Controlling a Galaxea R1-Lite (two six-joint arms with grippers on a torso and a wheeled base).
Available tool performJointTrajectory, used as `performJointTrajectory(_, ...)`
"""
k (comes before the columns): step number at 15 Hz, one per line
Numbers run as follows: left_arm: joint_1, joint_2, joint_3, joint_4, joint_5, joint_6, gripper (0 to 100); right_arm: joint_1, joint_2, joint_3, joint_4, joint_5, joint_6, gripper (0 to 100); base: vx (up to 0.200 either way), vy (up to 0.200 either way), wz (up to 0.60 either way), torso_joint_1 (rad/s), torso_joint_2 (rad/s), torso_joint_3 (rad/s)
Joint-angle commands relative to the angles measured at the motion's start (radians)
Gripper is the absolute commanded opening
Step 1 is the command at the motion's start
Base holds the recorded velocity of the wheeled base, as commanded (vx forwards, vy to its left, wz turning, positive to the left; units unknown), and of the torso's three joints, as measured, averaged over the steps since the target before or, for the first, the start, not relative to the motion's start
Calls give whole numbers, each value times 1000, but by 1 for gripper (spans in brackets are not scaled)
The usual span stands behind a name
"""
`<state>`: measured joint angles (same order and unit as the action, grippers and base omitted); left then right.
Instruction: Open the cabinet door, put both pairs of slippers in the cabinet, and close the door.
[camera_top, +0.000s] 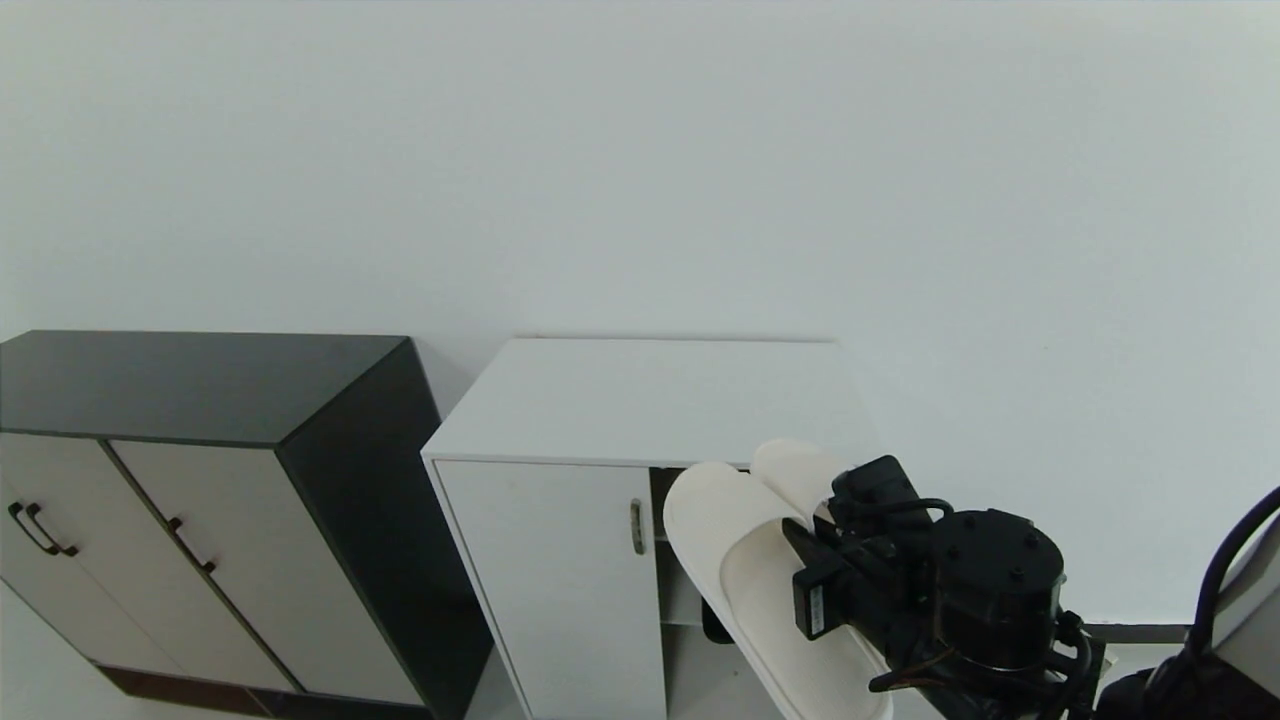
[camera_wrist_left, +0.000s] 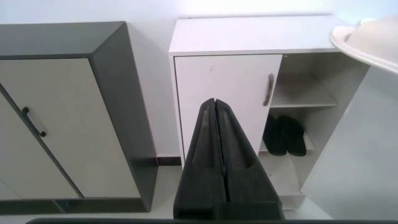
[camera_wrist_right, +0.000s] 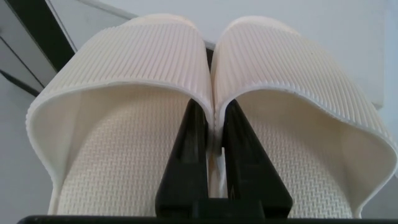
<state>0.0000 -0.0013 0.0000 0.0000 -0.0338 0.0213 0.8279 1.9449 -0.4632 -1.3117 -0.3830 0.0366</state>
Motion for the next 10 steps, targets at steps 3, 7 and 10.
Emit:
performJointTrajectory(3,0,1,0,0,0,-1,0,2,12,9,-6,3,0,0,0,0,0,-157,352,189)
performJointTrajectory(7,0,1,0,0,0,-1,0,7,14,9,-9,3,0,0,0,0,0,-170,377,204)
performJointTrajectory(10,0,1,0,0,0,-1,0,7,22,11,-23,3,0,0,0,0,0,-193,456,253)
